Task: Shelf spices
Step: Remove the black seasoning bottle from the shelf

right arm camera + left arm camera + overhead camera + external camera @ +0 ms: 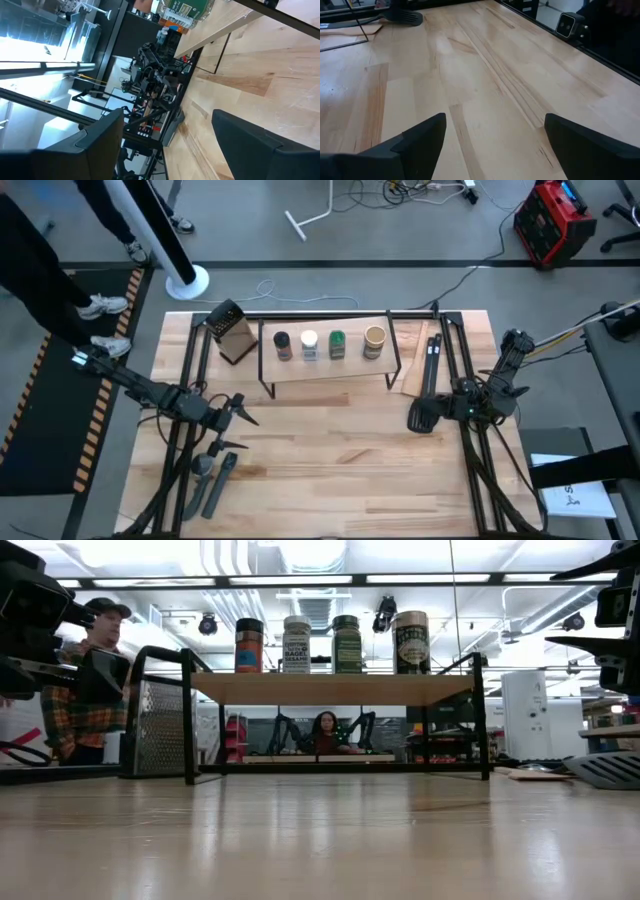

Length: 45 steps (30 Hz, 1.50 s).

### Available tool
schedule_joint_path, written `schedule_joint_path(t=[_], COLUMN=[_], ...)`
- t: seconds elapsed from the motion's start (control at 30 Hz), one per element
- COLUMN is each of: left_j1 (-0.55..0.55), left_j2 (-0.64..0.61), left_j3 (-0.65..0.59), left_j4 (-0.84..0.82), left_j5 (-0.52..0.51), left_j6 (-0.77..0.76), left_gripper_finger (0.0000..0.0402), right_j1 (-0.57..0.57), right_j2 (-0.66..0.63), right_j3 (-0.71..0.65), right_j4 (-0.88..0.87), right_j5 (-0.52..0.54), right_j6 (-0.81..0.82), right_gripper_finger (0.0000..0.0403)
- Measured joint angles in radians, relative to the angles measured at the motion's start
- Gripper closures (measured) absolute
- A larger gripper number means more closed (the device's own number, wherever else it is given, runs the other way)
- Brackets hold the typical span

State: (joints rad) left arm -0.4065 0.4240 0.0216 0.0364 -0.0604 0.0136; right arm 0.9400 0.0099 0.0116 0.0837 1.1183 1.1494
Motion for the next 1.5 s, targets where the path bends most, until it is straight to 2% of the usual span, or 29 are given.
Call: schedule_joint_path(t=[0.5,1.23,1.5], left_j1=[0.000,0.000,0.000], left_j2=[0.000,0.000,0.000], left_j3=[0.000,0.000,0.000], left_j4=[0.000,0.000,0.000], left_j5=[0.000,0.000,0.000], left_j6=[0.000,0.000,0.000], left_gripper_finger=[0.0074,0.0074,0.0074], right_j1=[0.000,0.000,0.000], right_j2=[0.000,0.000,0.000], right_j3=[0.000,0.000,0.000], right_j4=[0.000,0.000,0.001], right_j5=[0.000,0.000,0.004], right_j6=[0.001,0.001,0.001], right_gripper_finger=[0.0092,0.0125,0.0119])
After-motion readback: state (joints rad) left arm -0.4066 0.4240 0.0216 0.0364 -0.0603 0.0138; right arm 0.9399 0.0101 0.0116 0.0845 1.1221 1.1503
